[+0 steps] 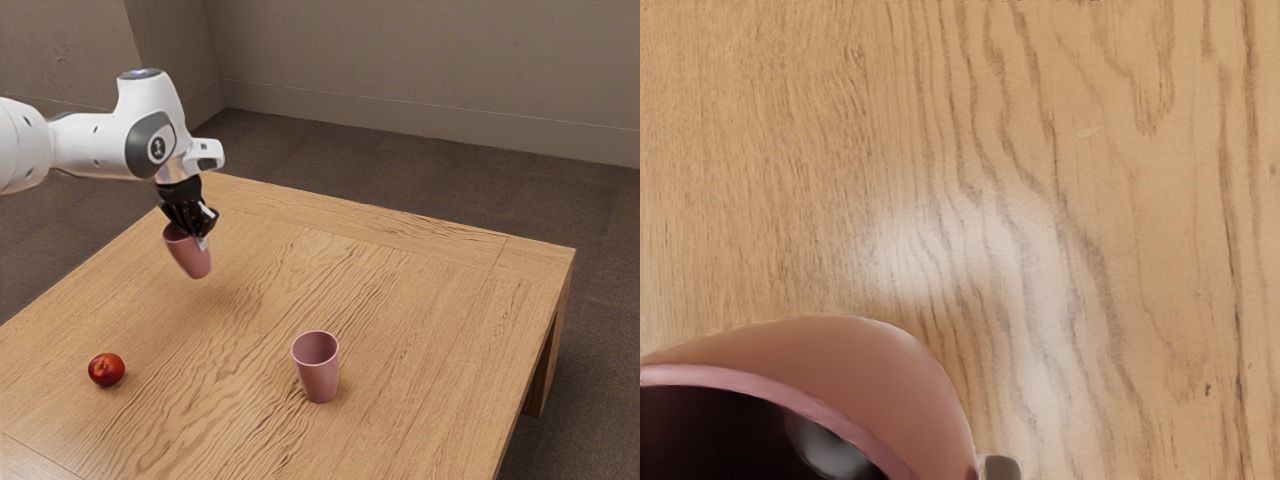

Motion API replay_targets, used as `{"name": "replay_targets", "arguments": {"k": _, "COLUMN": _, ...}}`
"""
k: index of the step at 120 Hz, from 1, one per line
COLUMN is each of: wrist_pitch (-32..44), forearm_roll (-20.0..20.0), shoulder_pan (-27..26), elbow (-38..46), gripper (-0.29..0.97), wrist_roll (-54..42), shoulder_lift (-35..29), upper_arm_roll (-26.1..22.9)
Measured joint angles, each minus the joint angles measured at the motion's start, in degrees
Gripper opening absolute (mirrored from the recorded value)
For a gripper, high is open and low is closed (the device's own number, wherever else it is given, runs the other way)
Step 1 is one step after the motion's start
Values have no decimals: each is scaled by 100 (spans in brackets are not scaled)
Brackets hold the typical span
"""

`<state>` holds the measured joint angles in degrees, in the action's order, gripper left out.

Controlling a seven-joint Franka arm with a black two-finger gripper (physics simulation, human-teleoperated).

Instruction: Place the left cup onto the right cup

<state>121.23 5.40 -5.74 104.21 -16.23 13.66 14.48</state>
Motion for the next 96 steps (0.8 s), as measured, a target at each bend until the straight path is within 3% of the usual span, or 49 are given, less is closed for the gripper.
{"name": "replay_targets", "arguments": {"k": 20, "wrist_pitch": -271, "forearm_roll": -127, "shoulder_pan": -469, "elbow": 294, "gripper": -10, "wrist_roll": 0, "shoulder_lift": -475, "upper_arm_roll": -45}}
{"name": "replay_targets", "arguments": {"k": 50, "wrist_pitch": -702, "forearm_roll": -337, "shoulder_pan": -631, "elbow": 638, "gripper": -10, "wrist_roll": -8, "shoulder_lift": -1122, "upper_arm_roll": -906}}
{"name": "replay_targets", "arguments": {"k": 96, "wrist_pitch": -376, "forearm_roll": -330, "shoulder_pan": -1520, "elbow": 1331, "gripper": -10, "wrist_roll": 33, "shoulder_lift": -1556, "upper_arm_roll": -1209}}
